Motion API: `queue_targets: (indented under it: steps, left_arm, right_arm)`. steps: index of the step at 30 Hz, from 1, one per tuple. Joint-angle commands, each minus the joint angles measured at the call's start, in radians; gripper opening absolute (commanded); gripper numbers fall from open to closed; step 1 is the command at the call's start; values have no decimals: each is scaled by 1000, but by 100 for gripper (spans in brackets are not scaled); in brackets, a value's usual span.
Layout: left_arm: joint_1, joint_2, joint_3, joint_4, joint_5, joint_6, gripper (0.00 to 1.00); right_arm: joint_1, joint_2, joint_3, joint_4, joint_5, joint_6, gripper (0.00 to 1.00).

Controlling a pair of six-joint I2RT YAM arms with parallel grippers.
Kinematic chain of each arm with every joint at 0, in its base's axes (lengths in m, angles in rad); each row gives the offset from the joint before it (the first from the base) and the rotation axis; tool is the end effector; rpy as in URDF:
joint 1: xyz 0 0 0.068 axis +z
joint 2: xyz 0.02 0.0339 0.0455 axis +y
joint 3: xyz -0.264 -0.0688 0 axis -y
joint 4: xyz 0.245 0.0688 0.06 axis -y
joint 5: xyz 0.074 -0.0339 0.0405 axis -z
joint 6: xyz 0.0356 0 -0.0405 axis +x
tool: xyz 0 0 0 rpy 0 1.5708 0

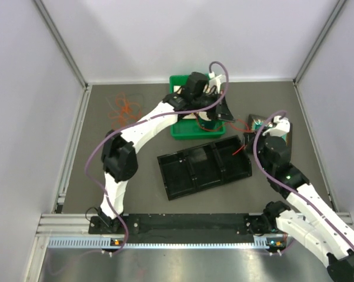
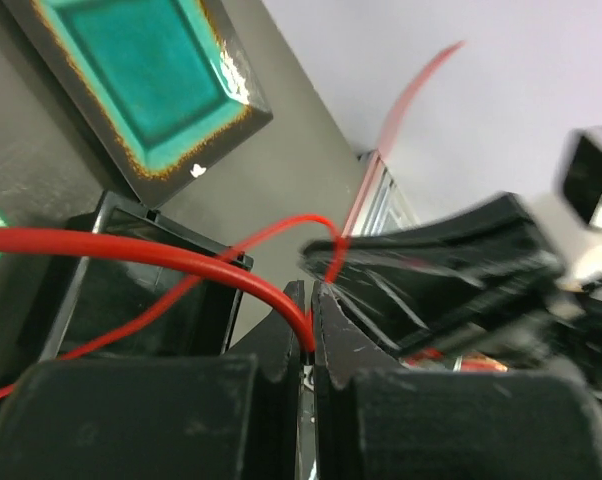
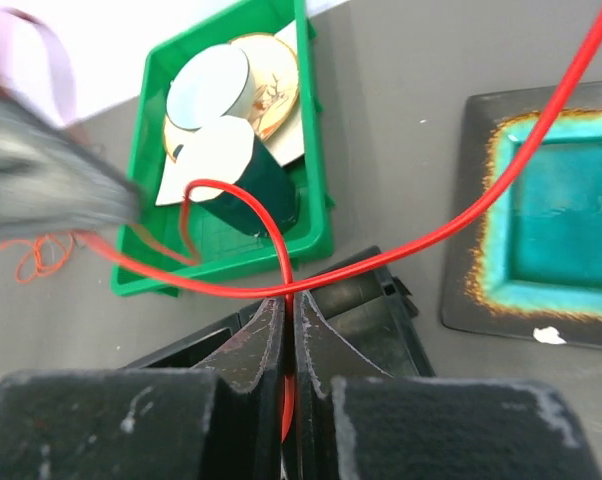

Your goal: Untangle the cables

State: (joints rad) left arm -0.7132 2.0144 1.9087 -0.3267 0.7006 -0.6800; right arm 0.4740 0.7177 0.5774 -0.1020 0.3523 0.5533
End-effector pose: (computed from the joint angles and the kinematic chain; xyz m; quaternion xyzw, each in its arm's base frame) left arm 0.3443 -0.3282 0.3434 0.1981 0.7880 -0.5465 0.2028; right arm 0.1625 0.0696 0.2865 0.1387 0.7703 0.1780 0.5964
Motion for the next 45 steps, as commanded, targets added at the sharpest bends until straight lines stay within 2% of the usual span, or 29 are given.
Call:
queue_targets:
  steps: [1, 11, 20, 26, 35, 41, 42, 43, 45]
  left_arm:
    - [-41, 78, 139, -78, 10, 57, 0]
    - [-130, 184, 181, -63, 40, 10, 0]
    - [-186, 141, 194, -45, 56, -9, 0]
    - [-186, 148, 72, 58, 109, -61, 0]
    - [-155, 159, -48, 78, 34, 2, 0]
    - [-147, 164, -59, 39, -25, 57, 0]
    - [-147, 165, -53, 20, -35, 62, 3]
    - [-147, 164, -50, -13, -45, 74, 20]
    - [-146, 156, -53, -34, -73, 82, 36]
  right_arm:
    - [-12, -83, 32, -73, 51, 22, 0]
    - [-11, -233, 61, -211, 126, 22, 0]
    - [-11, -287, 145, -263, 163, -26, 0]
    - [-11, -268, 141, -274, 126, -27, 0]
    - [-11, -232, 12, -217, 93, 45, 0]
    - [-11, -146, -56, -108, 68, 69, 0]
    - [-11, -123, -66, -96, 70, 73, 0]
    - [-11, -107, -70, -73, 71, 79, 0]
    - [-11, -83, -70, -53, 63, 92, 0]
